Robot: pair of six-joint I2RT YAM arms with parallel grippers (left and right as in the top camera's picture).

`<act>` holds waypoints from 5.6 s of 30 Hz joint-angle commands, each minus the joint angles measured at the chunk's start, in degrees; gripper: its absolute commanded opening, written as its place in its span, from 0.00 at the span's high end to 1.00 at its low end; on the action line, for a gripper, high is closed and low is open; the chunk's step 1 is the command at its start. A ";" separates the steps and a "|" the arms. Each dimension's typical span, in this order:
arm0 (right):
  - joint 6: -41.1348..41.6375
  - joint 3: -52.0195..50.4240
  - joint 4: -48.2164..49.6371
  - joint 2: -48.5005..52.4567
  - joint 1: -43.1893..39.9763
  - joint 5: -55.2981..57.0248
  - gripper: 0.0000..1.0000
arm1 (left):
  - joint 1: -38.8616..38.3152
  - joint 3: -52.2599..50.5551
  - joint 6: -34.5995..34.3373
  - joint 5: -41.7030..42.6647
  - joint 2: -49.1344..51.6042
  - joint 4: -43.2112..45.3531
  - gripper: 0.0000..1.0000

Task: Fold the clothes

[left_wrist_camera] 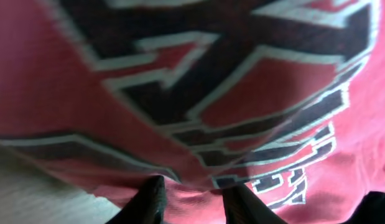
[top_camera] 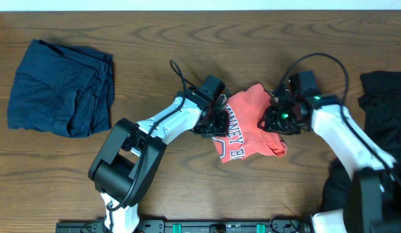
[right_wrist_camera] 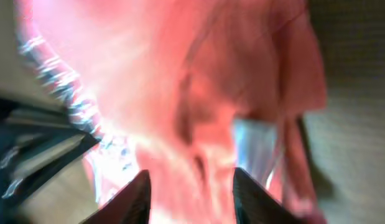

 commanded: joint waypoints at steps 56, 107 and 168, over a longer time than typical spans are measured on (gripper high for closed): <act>-8.96 -5.62 13.84 0.04 5.03 -1.22 0.71 | 7.02 -2.14 11.89 5.14 -5.53 -12.28 0.48; -12.33 -1.33 22.75 14.05 10.99 5.49 0.85 | 25.14 11.67 14.75 -2.64 -8.66 -28.72 0.36; 6.54 -0.98 19.30 15.23 12.72 -1.84 0.68 | 21.33 -32.74 -22.25 16.09 -5.99 40.09 0.02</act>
